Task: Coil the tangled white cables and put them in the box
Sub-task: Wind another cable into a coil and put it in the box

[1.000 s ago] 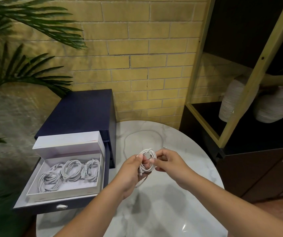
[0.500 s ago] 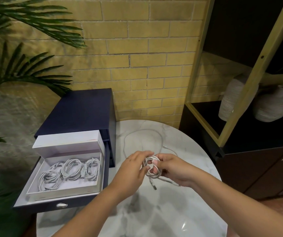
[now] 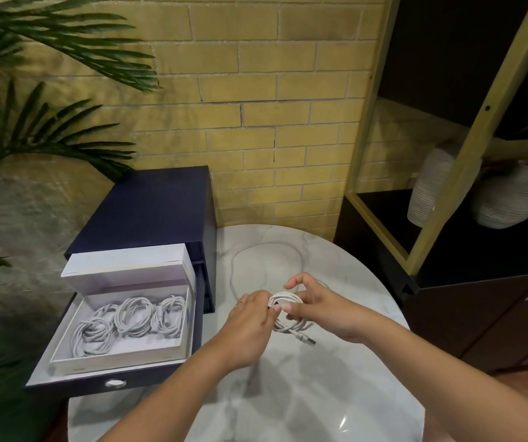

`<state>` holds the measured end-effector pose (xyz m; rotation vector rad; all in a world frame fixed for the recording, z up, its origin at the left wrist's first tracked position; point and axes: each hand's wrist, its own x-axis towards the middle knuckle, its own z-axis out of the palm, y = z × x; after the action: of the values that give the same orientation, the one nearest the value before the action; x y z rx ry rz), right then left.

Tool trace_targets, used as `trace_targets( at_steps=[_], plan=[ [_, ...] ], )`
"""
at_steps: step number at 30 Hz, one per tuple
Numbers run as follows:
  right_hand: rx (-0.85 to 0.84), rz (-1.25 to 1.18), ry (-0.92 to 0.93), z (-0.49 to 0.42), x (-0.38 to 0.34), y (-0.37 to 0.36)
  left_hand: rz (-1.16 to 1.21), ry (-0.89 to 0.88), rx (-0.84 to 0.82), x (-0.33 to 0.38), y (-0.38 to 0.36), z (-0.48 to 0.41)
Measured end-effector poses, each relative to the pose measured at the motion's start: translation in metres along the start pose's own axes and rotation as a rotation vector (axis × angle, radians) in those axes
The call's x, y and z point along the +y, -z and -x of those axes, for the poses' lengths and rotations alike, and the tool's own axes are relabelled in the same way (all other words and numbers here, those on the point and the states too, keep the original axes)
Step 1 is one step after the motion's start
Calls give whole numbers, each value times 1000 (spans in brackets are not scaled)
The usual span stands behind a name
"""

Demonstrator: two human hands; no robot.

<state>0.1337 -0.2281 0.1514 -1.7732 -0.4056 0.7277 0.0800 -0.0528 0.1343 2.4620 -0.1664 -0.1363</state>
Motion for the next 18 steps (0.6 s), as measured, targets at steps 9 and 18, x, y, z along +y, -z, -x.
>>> trace_targets(
  at_steps=[9, 18],
  plan=[
    [362, 1262, 708, 3, 7, -7, 302, 170, -73, -1, -6, -2],
    [221, 817, 290, 0, 2, -16, 132, 26, 61, -2, -1, -1]
  ],
)
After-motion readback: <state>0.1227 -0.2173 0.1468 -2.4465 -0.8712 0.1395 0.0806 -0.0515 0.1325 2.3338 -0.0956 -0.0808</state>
